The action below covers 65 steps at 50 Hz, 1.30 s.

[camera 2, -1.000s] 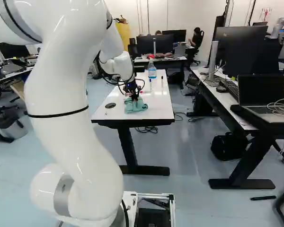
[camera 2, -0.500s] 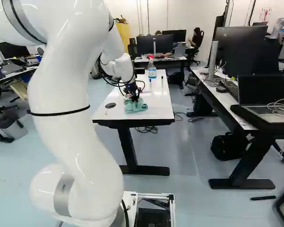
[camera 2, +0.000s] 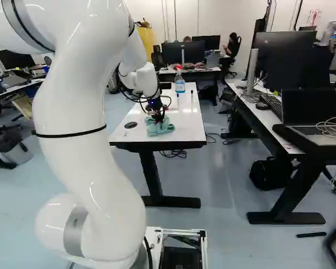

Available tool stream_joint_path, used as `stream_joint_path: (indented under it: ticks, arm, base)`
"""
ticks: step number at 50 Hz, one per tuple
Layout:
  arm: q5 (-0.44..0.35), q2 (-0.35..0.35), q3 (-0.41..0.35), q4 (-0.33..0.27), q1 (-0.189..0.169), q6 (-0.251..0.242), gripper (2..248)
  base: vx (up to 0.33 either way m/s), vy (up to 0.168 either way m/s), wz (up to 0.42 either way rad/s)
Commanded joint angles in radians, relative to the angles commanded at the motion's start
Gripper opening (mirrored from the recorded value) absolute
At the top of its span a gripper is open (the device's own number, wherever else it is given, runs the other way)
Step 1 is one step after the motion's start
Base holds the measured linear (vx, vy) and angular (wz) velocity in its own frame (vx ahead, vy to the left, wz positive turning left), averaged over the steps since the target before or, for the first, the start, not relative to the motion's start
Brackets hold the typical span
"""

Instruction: Clean the table with the green towel

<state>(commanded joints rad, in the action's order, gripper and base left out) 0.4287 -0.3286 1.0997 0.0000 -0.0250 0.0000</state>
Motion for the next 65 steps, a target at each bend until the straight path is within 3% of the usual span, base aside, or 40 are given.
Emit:
stream_joint_path:
  ticks: [10, 30, 65]
  arm:
    - [0.000, -0.009, 0.011, 0.000, 0.000, 0.000, 21]
    - [0.000, -0.085, 0.110, 0.000, 0.011, 0.000, 21]
    - [0.000, -0.202, 0.267, 0.000, 0.086, 0.000, 21]
  base:
    - [0.000, 0.000, 0.000]
    - [0.000, 0.000, 0.000]
    - [0.000, 0.000, 0.000]
